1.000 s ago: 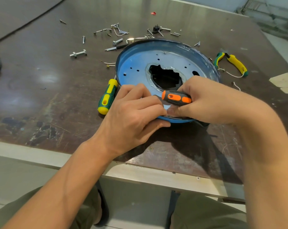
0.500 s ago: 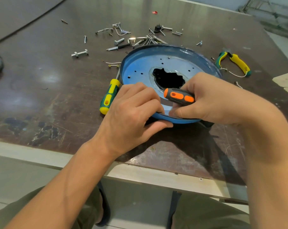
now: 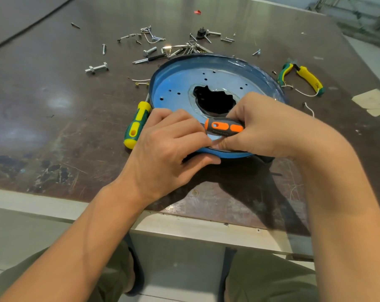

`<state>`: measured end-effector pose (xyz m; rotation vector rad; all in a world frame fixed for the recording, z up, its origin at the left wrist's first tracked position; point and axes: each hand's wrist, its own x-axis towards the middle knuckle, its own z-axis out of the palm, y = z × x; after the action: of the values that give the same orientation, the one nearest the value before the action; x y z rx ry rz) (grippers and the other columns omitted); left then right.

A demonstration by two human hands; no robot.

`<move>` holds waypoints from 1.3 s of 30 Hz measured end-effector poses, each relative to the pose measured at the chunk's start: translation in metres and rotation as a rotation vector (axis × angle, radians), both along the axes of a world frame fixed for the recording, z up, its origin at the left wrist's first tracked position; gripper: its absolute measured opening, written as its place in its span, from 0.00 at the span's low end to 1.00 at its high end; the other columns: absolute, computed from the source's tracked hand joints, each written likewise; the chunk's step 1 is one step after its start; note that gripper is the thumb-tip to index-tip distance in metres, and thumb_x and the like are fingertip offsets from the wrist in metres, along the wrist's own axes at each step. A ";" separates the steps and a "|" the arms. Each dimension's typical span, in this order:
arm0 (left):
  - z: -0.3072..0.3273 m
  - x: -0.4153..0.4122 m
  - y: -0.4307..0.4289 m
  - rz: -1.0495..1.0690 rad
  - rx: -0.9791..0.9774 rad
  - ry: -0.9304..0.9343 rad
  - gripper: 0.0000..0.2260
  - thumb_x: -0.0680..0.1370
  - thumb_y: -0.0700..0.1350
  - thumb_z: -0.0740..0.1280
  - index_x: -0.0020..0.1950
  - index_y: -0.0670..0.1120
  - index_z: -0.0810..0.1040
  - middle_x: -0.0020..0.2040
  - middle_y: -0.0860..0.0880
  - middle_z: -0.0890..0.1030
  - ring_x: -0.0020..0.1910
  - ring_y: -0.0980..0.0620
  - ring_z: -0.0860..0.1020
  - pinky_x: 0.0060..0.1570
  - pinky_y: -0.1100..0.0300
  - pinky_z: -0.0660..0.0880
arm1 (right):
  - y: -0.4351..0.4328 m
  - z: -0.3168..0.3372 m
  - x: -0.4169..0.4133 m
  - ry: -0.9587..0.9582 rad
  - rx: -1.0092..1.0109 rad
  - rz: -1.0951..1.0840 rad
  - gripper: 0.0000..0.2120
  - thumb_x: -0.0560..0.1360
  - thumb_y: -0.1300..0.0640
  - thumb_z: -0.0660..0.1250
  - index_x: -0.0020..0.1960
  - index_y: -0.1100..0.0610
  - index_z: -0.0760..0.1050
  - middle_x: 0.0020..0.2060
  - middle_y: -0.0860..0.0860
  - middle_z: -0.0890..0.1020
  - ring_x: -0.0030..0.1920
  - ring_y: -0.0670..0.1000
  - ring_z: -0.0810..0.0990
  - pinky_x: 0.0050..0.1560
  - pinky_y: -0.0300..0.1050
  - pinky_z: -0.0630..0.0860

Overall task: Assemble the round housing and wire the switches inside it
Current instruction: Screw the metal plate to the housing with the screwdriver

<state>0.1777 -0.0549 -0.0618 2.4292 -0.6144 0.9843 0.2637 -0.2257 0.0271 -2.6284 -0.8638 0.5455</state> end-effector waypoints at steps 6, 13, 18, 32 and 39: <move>0.000 0.000 0.000 -0.029 -0.026 0.016 0.11 0.77 0.51 0.73 0.43 0.43 0.84 0.42 0.49 0.81 0.44 0.47 0.78 0.43 0.48 0.70 | -0.004 -0.001 0.003 0.036 0.029 0.037 0.19 0.69 0.40 0.75 0.35 0.55 0.80 0.20 0.47 0.69 0.23 0.46 0.66 0.24 0.35 0.62; 0.002 -0.001 0.000 -0.021 -0.025 0.038 0.12 0.76 0.51 0.74 0.42 0.42 0.83 0.42 0.48 0.81 0.43 0.46 0.76 0.44 0.51 0.69 | -0.008 0.001 0.005 0.069 0.101 0.069 0.05 0.71 0.50 0.76 0.41 0.50 0.84 0.34 0.52 0.84 0.39 0.55 0.81 0.45 0.52 0.78; 0.002 -0.001 0.001 -0.012 -0.013 0.031 0.12 0.76 0.53 0.74 0.43 0.44 0.84 0.41 0.49 0.82 0.43 0.46 0.77 0.44 0.48 0.70 | -0.006 0.000 0.005 0.061 0.075 0.018 0.06 0.69 0.48 0.77 0.38 0.48 0.82 0.28 0.45 0.81 0.30 0.44 0.77 0.37 0.45 0.74; 0.003 0.000 0.000 -0.008 0.001 0.059 0.13 0.77 0.53 0.72 0.42 0.44 0.82 0.42 0.51 0.81 0.43 0.46 0.77 0.44 0.45 0.69 | -0.003 0.000 0.000 -0.037 0.003 0.014 0.15 0.70 0.49 0.77 0.30 0.47 0.74 0.22 0.43 0.75 0.26 0.45 0.71 0.31 0.42 0.65; 0.007 -0.003 0.002 0.008 0.059 0.060 0.13 0.78 0.55 0.70 0.46 0.46 0.83 0.49 0.53 0.84 0.49 0.48 0.80 0.49 0.45 0.70 | -0.019 0.006 0.005 -0.047 0.305 -0.004 0.16 0.75 0.48 0.73 0.39 0.60 0.76 0.25 0.47 0.67 0.26 0.44 0.64 0.27 0.37 0.62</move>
<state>0.1749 -0.0528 -0.0551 2.5050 -0.6221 0.9053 0.2689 -0.2446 0.0327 -2.3725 -0.8785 0.3228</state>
